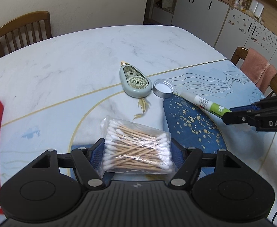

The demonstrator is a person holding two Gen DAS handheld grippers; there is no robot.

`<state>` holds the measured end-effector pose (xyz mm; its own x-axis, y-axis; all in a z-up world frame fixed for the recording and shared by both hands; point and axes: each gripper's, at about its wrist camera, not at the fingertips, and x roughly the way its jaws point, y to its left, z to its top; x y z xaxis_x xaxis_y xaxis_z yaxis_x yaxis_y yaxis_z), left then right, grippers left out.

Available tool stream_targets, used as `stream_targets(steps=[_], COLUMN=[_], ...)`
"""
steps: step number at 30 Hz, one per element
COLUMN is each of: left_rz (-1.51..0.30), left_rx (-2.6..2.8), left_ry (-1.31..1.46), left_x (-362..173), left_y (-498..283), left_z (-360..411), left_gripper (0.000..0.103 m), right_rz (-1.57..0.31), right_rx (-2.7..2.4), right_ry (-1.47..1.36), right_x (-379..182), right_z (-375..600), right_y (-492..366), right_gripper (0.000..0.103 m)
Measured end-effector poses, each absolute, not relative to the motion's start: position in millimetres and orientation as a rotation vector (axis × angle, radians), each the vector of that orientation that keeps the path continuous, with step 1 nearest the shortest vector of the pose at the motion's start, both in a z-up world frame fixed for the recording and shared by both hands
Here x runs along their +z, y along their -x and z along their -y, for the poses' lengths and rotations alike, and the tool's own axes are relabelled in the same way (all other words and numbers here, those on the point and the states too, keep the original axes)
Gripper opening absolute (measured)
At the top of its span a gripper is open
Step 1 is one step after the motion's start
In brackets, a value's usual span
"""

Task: Organize objects
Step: 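Lift and carry the cotton-swab bag and glue stick with both grippers toward the red box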

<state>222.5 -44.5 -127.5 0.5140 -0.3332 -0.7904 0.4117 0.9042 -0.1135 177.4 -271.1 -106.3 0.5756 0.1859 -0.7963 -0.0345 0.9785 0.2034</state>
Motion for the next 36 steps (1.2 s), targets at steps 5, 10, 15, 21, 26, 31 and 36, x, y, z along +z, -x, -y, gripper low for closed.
stream_targets(steps=[5, 10, 15, 21, 26, 31, 36], left_rz=[-0.924, -0.916, -0.912, -0.891, -0.859, -0.831, -0.805], left_rx=[-0.467, -0.483, -0.499, -0.513, -0.519, -0.511, -0.492], left_ry=[-0.068, -0.060, -0.050, -0.047, -0.044, -0.054, -0.054], left_x=[-115.0, -104.5, -95.8, -82.6, -66.5, -50.4, -34.2], left_y=[-211.6, -203.1, -198.8, -194.9, -191.5, -188.5, -188.2], left_z=[32.1, 18.0, 2.0, -20.5, -43.2, -68.6, -98.6], left_gripper=[0.071, 0.071, 0.071, 0.071, 0.071, 0.071, 0.071], right_rz=[-0.933, -0.917, -0.891, -0.860, -0.820, -0.772, -0.728], right_rx=[0.127, 0.129, 0.129, 0.142, 0.175, 0.226, 0.287], right_ry=[-0.213, -0.227, -0.240, -0.222, -0.207, -0.178, -0.157], right_x=[-94.2, -83.3, -68.5, -51.3, -31.6, -10.1, 9.5], right_z=[262.5, 246.3, 230.0, 205.6, 180.3, 145.9, 106.1], right_y=[-158.7, -148.2, -145.8, -149.4, -156.6, -168.7, -182.3], right_gripper=[0.021, 0.021, 0.017, 0.017, 0.017, 0.017, 0.017])
